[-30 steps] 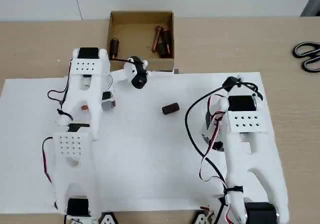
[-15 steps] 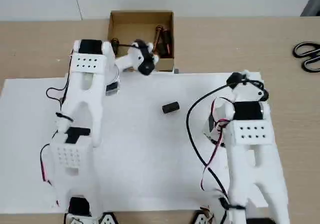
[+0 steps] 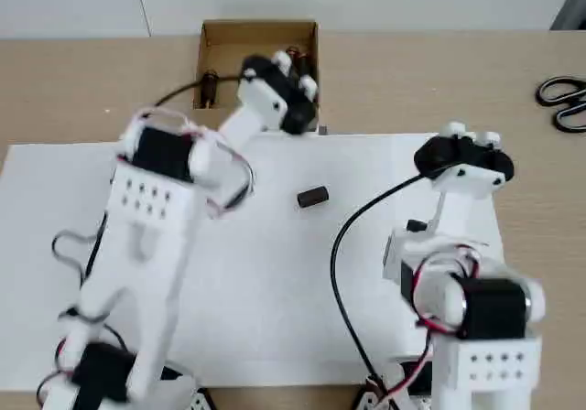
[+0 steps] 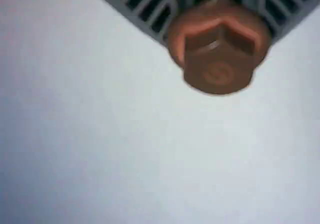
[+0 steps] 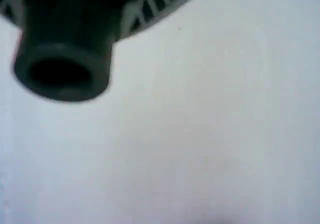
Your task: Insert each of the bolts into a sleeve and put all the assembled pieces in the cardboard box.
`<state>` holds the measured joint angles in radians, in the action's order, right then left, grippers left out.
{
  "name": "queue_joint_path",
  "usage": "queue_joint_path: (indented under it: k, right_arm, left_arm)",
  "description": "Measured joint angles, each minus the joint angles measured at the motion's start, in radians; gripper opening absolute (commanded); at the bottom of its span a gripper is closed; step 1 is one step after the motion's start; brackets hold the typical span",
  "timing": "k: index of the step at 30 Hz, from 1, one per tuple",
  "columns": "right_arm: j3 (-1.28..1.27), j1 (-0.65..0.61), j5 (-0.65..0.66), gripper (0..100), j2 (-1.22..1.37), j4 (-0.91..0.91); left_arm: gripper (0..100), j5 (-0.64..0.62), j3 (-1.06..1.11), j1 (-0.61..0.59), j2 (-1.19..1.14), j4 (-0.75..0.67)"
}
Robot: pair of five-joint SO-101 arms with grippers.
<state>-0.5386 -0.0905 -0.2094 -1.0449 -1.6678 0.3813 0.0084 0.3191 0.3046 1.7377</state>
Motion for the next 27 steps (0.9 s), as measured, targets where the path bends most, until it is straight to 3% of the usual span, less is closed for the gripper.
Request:
queue_joint_path:
  k: [3, 10, 18, 27]
  right_arm:
    - [-0.063, 0.000, 0.077, 0.3, -0.078, 0.005]
    - [-0.275, 0.000, 0.252, 0.2, -0.282, 0.175]
    - [-0.503, -0.092, 0.287, 0.2, -0.465, 0.344]
    - [-0.809, -0.307, 0.290, 0.2, -0.738, 0.508]
  left_arm:
    - [0, -0.028, 0.181, 0.060, 0.227, -0.031]
    - [0, -0.089, 0.574, 0.008, 0.798, -0.353]
    - [0, -0.391, 0.872, -0.181, 1.162, -0.512]
    - [0, -0.649, 1.135, -0.201, 1.448, -0.621]
